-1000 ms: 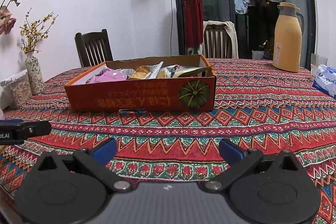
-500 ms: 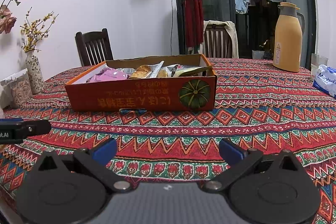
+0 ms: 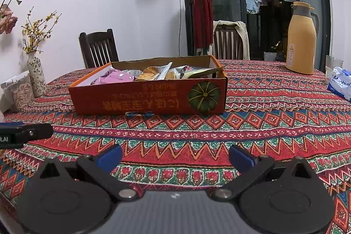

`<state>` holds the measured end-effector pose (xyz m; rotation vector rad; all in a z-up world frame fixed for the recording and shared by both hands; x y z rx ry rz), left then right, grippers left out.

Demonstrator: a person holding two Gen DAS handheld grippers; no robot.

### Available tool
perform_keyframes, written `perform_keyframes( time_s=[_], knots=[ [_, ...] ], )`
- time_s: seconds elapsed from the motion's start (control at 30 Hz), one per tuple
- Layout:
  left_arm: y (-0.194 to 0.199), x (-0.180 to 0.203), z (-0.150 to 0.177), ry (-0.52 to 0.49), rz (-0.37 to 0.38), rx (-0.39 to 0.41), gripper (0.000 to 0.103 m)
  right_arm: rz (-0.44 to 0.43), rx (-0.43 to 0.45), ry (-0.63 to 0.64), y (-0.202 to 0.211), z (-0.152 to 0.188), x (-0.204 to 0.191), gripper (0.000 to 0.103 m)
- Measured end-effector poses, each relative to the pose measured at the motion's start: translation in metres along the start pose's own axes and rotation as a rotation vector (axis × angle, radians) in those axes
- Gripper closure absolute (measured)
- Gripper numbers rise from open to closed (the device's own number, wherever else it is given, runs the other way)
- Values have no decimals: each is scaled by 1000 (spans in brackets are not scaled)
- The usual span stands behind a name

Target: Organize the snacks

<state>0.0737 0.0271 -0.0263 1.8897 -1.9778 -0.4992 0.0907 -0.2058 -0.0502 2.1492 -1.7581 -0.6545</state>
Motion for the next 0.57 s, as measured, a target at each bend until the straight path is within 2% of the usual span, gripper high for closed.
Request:
perform_keyframes(
  time_s=[0.57],
  knots=[
    [1,0,0,3,8,11,0,-4,-9,-1,-1,6,-1,0]
  ],
)
Point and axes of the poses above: each gripper's, at about its wrist camera, not at the fingertips, and y roughly against the way its jaws point, x to its right, z to its underside, the point moved 2 cm from there along -y, roughly the way its jaws point, and after that the axes turned 4 degrees about -y, right-handed, at the moved point
